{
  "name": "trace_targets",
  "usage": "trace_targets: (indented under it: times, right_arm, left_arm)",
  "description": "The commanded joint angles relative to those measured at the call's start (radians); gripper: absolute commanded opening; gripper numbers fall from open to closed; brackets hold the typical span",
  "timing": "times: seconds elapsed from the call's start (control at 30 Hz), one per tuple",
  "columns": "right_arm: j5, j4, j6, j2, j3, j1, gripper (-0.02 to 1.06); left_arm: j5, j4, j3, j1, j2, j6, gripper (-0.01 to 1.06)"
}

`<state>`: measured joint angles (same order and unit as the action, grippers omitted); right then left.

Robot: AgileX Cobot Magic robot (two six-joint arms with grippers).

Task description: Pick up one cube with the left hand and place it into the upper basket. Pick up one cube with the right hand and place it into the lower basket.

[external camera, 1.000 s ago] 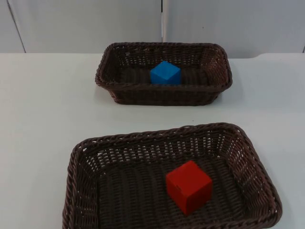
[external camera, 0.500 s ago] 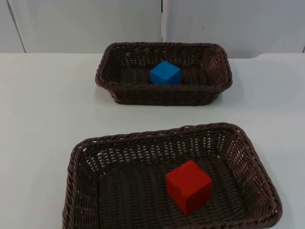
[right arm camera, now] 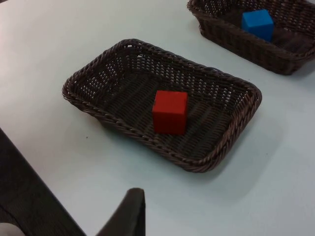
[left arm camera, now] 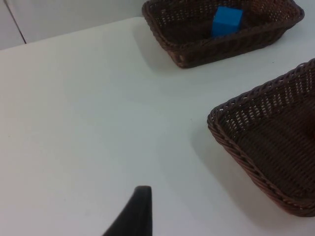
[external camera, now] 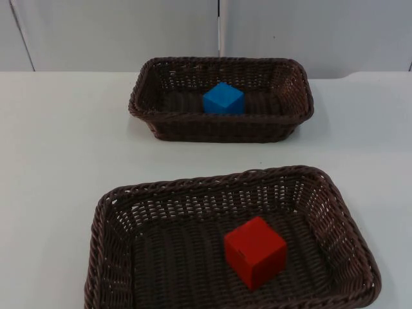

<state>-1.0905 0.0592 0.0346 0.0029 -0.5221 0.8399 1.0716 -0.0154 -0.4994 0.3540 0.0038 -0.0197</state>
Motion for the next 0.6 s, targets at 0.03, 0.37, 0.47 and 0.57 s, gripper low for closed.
trace_targets:
  times: [0.03,0.37,0.47,0.57]
  right_arm:
    - [0.011,0.006,0.000,-0.003,0.007,0.005,1.05]
    - [0.011,0.006,0.002,-0.003,0.007,0.007,1.05]
    - [0.011,0.006,0.002,-0.003,0.007,0.007,1.05]
    - [0.011,0.006,0.002,-0.003,0.007,0.007,1.05]
  left_arm:
    - [0.003,-0.004,0.005,0.005,-0.004,-0.002,1.05]
    - [0.003,0.007,0.005,0.005,-0.004,-0.002,1.05]
    - [0.003,0.007,0.005,0.005,-0.004,-0.002,1.05]
    - [0.003,0.007,0.005,0.005,-0.004,-0.002,1.05]
